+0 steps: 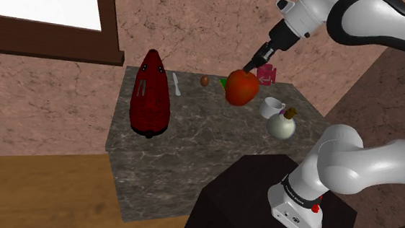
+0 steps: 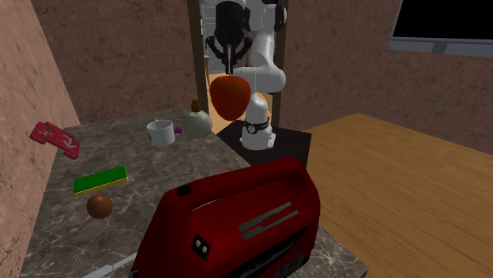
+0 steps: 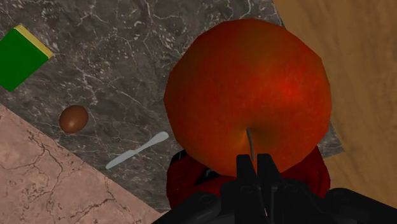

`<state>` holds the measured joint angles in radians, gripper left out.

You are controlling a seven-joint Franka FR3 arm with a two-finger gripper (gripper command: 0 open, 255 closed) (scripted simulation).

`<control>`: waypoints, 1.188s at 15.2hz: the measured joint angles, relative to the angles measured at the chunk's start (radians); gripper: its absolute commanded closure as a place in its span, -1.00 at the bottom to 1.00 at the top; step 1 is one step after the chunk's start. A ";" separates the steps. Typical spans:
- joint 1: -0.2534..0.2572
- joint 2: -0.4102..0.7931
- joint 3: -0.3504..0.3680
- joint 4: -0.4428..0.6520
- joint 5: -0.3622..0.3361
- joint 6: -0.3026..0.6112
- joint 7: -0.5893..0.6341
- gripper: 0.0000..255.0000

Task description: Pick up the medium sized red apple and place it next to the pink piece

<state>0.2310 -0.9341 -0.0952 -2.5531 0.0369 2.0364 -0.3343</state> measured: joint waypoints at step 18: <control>-0.071 0.067 -0.349 0.169 -0.130 -0.109 -0.330 1.00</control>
<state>0.1599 -0.8673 -0.4438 -2.3841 -0.0934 1.9271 -0.6646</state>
